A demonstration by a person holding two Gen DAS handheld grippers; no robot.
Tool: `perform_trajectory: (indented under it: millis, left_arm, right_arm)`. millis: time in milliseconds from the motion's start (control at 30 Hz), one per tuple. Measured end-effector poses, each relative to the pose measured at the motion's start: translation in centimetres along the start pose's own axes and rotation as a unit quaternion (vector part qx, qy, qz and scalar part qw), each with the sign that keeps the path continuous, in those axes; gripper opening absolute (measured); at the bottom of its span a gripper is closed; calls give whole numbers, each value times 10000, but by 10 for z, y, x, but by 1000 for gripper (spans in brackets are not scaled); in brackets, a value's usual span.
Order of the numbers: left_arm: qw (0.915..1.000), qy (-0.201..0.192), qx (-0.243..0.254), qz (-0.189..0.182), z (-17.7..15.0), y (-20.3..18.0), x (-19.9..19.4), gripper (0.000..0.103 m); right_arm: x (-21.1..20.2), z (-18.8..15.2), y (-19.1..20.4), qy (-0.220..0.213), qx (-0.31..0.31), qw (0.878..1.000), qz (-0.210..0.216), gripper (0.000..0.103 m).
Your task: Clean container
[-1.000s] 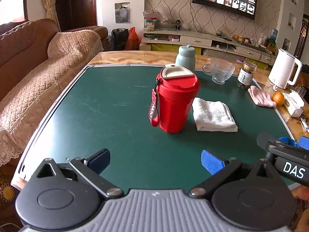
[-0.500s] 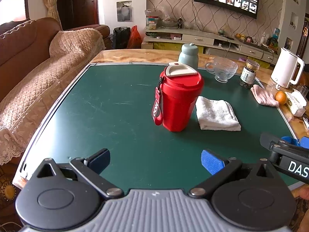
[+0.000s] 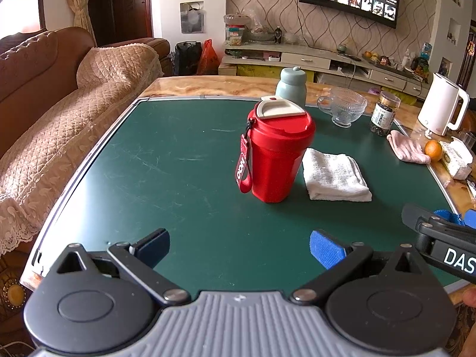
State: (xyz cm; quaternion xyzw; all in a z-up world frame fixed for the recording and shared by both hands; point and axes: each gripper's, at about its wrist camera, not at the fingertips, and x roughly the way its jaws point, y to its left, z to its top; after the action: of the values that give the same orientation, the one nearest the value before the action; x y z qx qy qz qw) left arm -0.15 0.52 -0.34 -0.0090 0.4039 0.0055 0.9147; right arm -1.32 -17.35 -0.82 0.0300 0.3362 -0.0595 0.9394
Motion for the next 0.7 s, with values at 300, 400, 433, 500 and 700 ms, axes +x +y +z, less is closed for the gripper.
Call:
perform_trajectory:
  millis: [300, 400, 433, 500, 700]
  left_arm:
    - [10000, -16, -11, 4, -1, 1, -1, 103]
    - [10000, -15, -1, 1, -1, 0, -1, 103]
    - [10000, -13, 0, 1, -1, 0, 0, 103]
    - [10000, -12, 2, 0, -1, -1, 0, 103]
    - [10000, -3, -1, 1, -1, -3, 1, 103]
  right_arm:
    - [-1, 0, 1, -9, -12, 10000, -22, 103]
    - [-2, 0, 1, -11, -13, 10000, -29, 103]
    - [-2, 0, 1, -10, -13, 10000, -30, 103]
    - [-2, 0, 1, -8, -14, 10000, -30, 103]
    - [-2, 0, 0, -3, -18, 10000, -31, 103]
